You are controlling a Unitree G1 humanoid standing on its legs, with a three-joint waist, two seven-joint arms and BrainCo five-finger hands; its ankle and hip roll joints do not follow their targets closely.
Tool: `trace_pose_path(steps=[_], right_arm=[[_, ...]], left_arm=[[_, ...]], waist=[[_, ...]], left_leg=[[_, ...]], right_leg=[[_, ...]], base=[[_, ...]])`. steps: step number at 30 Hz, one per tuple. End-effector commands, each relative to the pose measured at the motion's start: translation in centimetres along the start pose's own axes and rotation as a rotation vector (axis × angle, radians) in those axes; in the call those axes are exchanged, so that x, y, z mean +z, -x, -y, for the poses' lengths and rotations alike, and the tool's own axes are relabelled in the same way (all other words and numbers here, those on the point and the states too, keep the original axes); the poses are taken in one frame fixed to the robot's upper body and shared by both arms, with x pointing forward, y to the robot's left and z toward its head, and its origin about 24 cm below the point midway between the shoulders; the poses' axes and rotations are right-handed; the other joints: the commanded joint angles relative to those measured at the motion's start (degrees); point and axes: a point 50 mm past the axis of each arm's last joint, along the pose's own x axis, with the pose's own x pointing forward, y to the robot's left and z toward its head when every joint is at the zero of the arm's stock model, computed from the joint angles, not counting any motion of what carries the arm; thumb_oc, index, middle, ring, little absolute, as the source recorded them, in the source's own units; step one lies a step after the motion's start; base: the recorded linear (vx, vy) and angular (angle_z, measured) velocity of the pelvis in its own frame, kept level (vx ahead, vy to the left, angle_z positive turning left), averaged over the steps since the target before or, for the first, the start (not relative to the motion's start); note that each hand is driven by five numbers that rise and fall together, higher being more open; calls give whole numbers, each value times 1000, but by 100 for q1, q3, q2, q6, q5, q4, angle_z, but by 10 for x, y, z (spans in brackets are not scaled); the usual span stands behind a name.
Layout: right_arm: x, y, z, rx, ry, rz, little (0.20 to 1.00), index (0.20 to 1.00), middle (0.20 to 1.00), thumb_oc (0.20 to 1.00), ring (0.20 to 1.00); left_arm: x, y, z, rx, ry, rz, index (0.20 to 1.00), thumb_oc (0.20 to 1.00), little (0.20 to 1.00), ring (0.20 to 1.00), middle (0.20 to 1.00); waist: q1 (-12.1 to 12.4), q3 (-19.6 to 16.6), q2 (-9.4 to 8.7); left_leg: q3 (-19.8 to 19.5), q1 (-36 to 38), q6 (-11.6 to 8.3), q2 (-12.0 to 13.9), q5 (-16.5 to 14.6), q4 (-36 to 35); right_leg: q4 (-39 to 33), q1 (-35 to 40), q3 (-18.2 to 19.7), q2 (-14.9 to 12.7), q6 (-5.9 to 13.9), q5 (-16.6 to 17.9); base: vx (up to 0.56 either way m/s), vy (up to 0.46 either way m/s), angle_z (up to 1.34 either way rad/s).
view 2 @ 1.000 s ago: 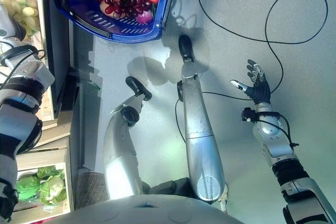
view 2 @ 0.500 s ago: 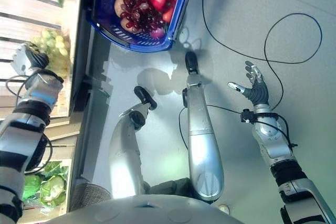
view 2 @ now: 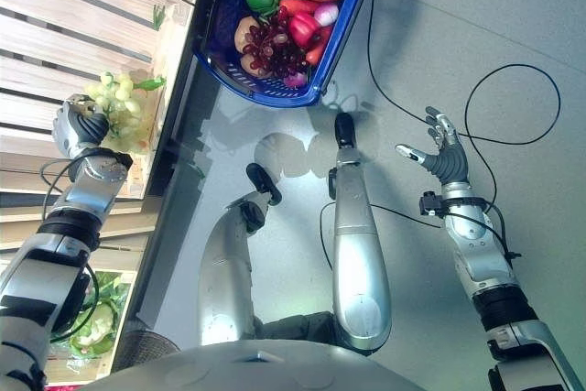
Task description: Pick up fruits and vegetables into the basket
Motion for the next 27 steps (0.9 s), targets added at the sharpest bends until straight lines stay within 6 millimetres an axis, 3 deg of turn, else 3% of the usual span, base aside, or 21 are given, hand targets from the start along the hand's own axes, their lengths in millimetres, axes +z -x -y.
trace_pose_path(steps=[1, 4, 12, 19, 27], right_arm=[[4, 12, -6, 13, -24, 36, 1000, 1000, 1000, 1000, 1000], [0, 14, -10, 46, -15, 0, 1000, 1000, 1000, 1000, 1000], [2, 13, -14, 74, 4, -6, 1000, 1000, 1000, 1000, 1000], [-13, 26, -19, 155, 102, -132, 1000, 1000, 1000, 1000, 1000], [-14, 33, -21, 166, 130, -177, 1000, 1000, 1000, 1000, 1000]], left_arm=[[-21, -2, -24, 101, -5, 12, 200, 200, 200, 200, 200], [-23, 7, -15, 38, 72, 3, 200, 200, 200, 200, 200], [-20, 8, -17, 31, 189, 1, 200, 200, 200, 200, 200], [-3, 24, -15, -55, 548, 80, 200, 200, 200, 200, 200], [22, 40, -28, -129, 749, 213, 200, 200, 200, 200, 200]], waist=[[111, -217, -276], [158, -217, -279], [187, -217, -296], [301, -217, -287], [495, -217, -348]], left_leg=[[-271, -235, -66, -140, 63, -153], [-285, -176, -59, -161, 75, -185], [-289, -108, -45, -160, 107, -245], [-362, 265, -35, -228, 128, -384], [-451, 784, -16, -290, 147, -589]], right_leg=[[3, 402, -154, -213, 387, -698], [-31, 485, -197, -222, 391, -699], [-41, 564, -213, -204, 390, -717], [-115, 955, -258, -255, 395, -762], [-314, 1604, -388, -330, 437, -777]], base=[[0, 0, 0], [-17, -25, 5], [-5, -6, 3], [0, 0, 0], [13, -17, 11]])
